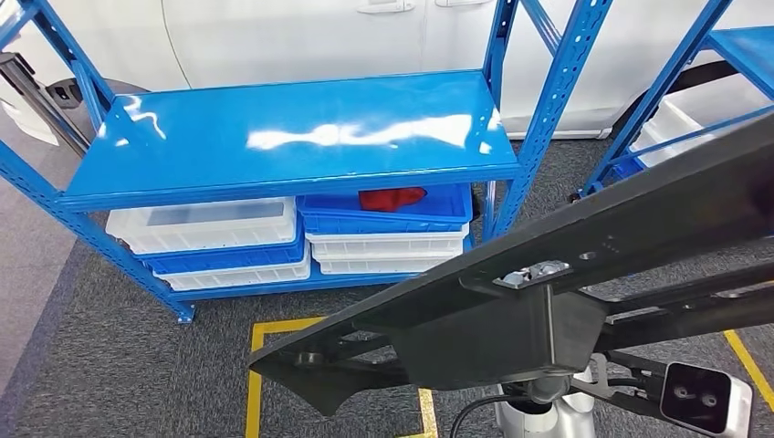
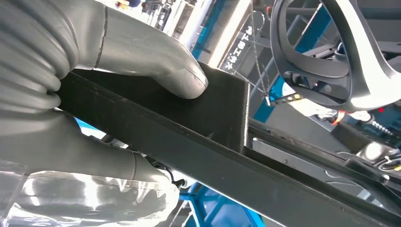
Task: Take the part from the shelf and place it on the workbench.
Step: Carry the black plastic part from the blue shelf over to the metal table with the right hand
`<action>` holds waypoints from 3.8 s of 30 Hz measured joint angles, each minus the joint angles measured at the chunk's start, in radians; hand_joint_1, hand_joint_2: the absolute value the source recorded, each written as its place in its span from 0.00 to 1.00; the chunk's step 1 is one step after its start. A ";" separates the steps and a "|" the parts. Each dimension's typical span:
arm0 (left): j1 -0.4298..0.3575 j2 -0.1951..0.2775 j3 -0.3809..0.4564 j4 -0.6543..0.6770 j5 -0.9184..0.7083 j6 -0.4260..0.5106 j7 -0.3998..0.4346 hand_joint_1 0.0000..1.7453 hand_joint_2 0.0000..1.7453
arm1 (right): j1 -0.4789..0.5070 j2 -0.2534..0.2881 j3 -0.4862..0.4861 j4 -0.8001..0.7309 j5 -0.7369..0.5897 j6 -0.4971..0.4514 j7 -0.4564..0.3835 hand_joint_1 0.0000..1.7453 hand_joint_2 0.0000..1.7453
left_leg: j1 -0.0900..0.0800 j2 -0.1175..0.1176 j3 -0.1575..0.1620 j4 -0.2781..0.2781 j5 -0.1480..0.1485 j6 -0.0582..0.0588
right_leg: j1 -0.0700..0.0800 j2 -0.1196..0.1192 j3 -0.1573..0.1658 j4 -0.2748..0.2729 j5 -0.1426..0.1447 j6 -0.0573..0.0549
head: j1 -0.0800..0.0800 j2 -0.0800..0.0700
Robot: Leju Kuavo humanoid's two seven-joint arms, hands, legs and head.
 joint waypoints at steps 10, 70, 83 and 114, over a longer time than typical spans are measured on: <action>0.004 0.001 0.000 0.000 -0.003 0.000 -0.002 0.00 1.00 | 0.003 -0.001 0.000 0.009 0.008 -0.019 0.000 1.00 1.00 | 0.002 -0.006 0.081 -0.157 0.081 0.015 | 0.008 0.001 -0.021 0.019 0.008 0.028 | 0.000 0.000; 0.024 0.094 0.055 -0.007 0.018 0.039 0.004 0.00 1.00 | 0.032 -0.026 0.005 -0.072 0.050 -0.014 0.000 1.00 1.00 | 0.004 0.063 0.033 -0.135 0.103 0.006 | 0.012 -0.105 0.016 0.021 -0.037 0.031 | 0.000 0.000; 0.022 0.101 0.053 -0.010 -0.024 -0.029 -0.019 0.00 1.00 | 0.104 0.000 -0.004 -0.123 0.122 -0.032 0.000 1.00 1.00 | -0.001 -0.096 0.022 -0.137 0.119 0.046 | -0.001 0.049 -0.039 0.118 -0.057 0.039 | 0.000 0.000; 0.016 0.083 0.025 -0.009 -0.079 -0.041 -0.001 0.00 1.00 | 0.130 -0.063 0.097 -0.171 0.157 -0.194 0.000 1.00 1.00 | 0.001 -0.108 0.025 -0.137 0.114 0.040 | -0.001 0.060 -0.024 0.094 -0.053 0.039 | 0.000 0.000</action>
